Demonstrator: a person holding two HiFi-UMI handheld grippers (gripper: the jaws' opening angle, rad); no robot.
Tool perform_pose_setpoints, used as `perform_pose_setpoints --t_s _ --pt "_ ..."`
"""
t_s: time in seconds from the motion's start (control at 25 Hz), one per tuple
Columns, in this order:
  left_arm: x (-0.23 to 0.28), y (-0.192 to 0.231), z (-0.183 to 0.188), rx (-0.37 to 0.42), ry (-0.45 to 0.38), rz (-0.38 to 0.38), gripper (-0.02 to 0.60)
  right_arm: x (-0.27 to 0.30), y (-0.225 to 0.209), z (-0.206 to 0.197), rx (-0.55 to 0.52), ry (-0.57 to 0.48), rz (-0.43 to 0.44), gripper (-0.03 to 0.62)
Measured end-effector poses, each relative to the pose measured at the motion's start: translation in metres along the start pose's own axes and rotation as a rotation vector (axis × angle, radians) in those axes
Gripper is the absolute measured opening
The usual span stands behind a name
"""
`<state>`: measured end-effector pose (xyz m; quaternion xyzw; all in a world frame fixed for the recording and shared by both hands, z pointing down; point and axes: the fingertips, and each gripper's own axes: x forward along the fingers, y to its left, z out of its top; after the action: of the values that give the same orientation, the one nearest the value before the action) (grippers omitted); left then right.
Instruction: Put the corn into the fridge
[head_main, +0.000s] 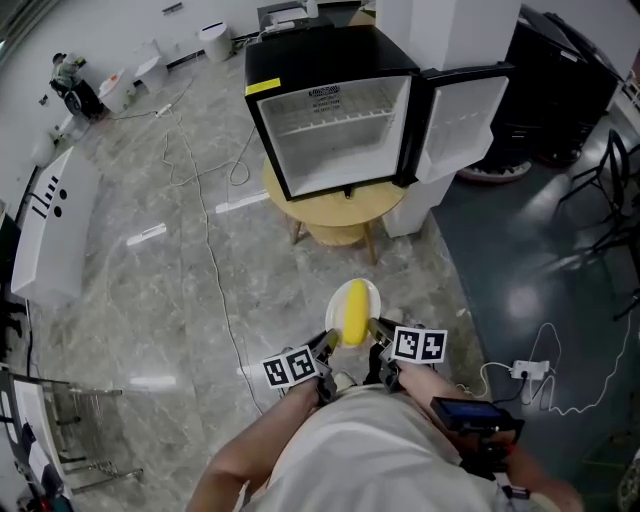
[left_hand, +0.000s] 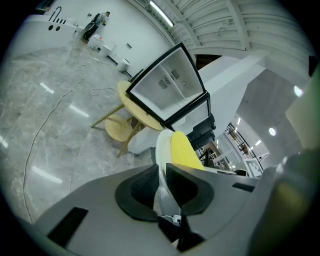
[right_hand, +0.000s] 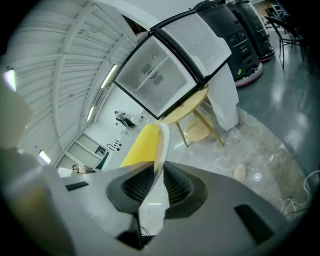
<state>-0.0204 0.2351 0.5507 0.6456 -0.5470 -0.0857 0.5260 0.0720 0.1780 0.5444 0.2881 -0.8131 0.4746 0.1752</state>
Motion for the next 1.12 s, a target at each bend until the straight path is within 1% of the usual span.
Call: perform_pose_setpoints --t_s 0.28,0.4,0.52,0.8,1.12 --pt "-0.015 0.001 0.023 0.019 -0.022 -0.017 0.052 0.009 0.020 0.007 -0.019 -0.008 -0.013 0.052" --pt "-0.025 0.008 0.016 0.016 -0.038 -0.001 0.052 0.012 0.030 0.000 -0.043 0.003 0.006 0.052" --pt "-0.022 0.008 0.010 0.021 -0.036 0.003 0.052 0.009 0.026 -0.004 -0.043 0.010 0.005 0.052" --pt "-0.023 0.009 0.013 0.018 -0.043 -0.001 0.052 0.010 0.028 -0.004 -0.043 0.008 0.005 0.052" --pt "-0.025 0.013 0.010 -0.011 -0.043 -0.003 0.052 0.011 0.031 -0.005 -0.050 0.019 -0.003 0.052"
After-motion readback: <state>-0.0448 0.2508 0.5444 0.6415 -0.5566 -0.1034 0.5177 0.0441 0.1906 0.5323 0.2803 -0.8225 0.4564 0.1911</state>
